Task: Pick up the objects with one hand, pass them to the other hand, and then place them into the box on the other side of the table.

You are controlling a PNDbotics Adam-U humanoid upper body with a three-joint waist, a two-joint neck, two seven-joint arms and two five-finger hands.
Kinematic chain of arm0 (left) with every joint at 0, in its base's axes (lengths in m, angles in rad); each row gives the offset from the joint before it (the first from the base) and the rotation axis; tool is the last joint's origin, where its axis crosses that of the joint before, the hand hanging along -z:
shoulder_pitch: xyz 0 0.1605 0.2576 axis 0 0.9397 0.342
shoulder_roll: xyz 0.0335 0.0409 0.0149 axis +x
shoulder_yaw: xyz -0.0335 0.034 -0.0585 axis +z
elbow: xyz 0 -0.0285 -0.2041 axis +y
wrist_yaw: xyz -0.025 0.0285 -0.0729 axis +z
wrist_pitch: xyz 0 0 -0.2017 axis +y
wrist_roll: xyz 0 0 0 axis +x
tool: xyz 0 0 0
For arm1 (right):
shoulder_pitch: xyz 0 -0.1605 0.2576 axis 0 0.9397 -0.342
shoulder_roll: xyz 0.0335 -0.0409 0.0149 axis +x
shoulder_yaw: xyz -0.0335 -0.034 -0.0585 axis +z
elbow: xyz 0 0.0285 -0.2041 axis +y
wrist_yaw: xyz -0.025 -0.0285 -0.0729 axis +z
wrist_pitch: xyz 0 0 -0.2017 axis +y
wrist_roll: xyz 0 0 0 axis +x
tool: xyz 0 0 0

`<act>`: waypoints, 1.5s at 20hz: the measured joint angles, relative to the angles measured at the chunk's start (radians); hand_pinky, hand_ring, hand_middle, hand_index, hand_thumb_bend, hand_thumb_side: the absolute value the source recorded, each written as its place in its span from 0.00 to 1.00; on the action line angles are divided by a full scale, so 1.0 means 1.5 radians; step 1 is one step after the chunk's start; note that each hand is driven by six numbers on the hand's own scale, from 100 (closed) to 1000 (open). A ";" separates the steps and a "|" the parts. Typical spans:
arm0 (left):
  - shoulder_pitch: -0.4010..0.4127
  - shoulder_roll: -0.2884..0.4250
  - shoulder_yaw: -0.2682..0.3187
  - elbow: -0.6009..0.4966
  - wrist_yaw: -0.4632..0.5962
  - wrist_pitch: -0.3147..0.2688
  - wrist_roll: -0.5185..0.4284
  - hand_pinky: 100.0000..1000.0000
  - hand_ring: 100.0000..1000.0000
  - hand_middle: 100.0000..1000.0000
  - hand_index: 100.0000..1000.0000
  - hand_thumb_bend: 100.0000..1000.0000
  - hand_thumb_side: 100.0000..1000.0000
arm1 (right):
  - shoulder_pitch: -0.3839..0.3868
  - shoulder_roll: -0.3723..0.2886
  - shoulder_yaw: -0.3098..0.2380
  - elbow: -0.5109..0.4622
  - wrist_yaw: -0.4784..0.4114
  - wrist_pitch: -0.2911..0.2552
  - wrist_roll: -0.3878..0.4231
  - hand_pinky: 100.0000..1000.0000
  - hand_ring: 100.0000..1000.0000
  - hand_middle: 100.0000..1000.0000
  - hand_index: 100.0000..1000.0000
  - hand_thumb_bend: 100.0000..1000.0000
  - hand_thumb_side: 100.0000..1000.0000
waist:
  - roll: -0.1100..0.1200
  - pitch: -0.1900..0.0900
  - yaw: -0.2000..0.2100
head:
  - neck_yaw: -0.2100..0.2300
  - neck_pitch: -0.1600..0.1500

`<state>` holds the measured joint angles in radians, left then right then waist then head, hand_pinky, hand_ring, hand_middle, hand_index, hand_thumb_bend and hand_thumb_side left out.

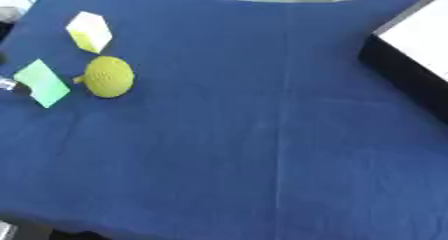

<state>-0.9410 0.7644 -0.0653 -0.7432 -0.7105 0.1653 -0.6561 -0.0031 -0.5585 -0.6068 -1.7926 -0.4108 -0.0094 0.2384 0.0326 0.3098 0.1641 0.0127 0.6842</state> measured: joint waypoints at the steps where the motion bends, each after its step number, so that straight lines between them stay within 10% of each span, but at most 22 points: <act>1: -0.001 -0.004 0.000 0.003 -0.008 0.002 0.001 0.83 0.80 0.73 0.74 0.87 0.26 | 0.000 0.000 0.000 0.000 0.001 0.000 0.000 0.87 1.00 0.87 0.86 0.00 0.25 | 0.000 0.000 0.000 | 0.001 0.000; 30: -0.030 -0.053 -0.004 0.043 -0.089 0.022 0.021 0.83 0.79 0.72 0.66 0.74 0.19 | -0.001 0.007 0.008 0.008 0.024 0.000 0.018 0.87 1.00 0.87 0.86 0.00 0.26 | 0.000 0.000 -0.003 | 0.006 0.000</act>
<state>-0.9861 0.6842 -0.0717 -0.6786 -0.8447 0.1986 -0.6247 -0.0040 -0.5484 -0.5951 -1.7801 -0.3753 -0.0091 0.2651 0.0326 0.3098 0.1592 0.0218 0.6840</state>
